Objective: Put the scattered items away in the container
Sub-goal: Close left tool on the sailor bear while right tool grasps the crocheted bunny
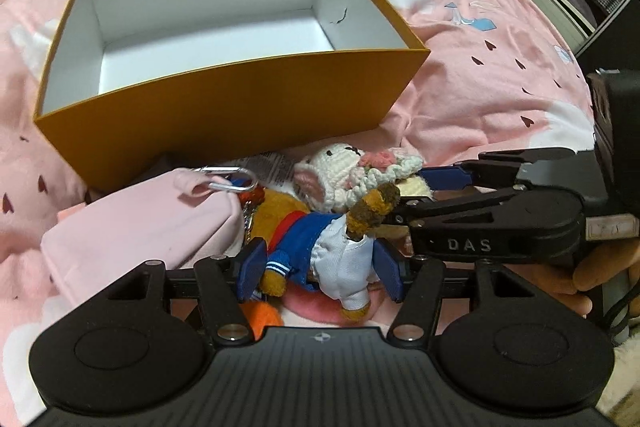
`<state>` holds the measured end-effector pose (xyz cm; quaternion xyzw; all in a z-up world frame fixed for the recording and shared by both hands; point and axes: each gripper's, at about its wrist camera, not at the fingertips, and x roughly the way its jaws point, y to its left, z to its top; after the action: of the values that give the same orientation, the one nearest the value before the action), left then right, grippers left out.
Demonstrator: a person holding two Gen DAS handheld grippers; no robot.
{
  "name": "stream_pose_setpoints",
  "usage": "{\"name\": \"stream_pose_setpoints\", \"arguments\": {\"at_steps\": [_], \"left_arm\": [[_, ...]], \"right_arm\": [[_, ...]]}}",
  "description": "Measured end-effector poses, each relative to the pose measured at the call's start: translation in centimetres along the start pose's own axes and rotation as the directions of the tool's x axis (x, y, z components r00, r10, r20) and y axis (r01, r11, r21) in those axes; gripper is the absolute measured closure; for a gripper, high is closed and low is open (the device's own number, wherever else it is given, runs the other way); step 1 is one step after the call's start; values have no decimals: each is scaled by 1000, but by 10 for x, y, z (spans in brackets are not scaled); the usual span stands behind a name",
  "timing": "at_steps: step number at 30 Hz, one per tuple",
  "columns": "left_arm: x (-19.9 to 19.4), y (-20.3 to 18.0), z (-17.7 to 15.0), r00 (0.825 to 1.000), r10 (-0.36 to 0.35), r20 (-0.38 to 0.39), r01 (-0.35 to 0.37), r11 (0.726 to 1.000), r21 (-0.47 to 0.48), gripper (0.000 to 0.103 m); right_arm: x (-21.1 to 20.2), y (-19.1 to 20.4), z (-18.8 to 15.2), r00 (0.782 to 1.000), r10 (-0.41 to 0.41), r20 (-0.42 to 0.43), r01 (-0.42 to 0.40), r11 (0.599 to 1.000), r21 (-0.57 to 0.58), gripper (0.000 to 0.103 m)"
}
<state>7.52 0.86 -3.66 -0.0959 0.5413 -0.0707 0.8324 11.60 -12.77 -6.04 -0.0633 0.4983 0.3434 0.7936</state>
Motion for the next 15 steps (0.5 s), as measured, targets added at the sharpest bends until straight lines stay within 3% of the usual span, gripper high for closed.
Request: {"name": "stream_pose_setpoints", "arguments": {"at_steps": [3,9,15], "left_arm": [[-10,4,0,1000,-14,-3,14,1000,-15,40],[-24,16,3,1000,-27,12,28,996,-89,40],[-7,23,9,998,-44,-47,33,978,-208,40]], "right_arm": [[-5,1,-4,999,49,1,-49,999,3,52],[-7,6,-11,999,37,16,-37,999,-2,54],[-21,19,-22,998,40,57,-37,998,-60,54]]}}
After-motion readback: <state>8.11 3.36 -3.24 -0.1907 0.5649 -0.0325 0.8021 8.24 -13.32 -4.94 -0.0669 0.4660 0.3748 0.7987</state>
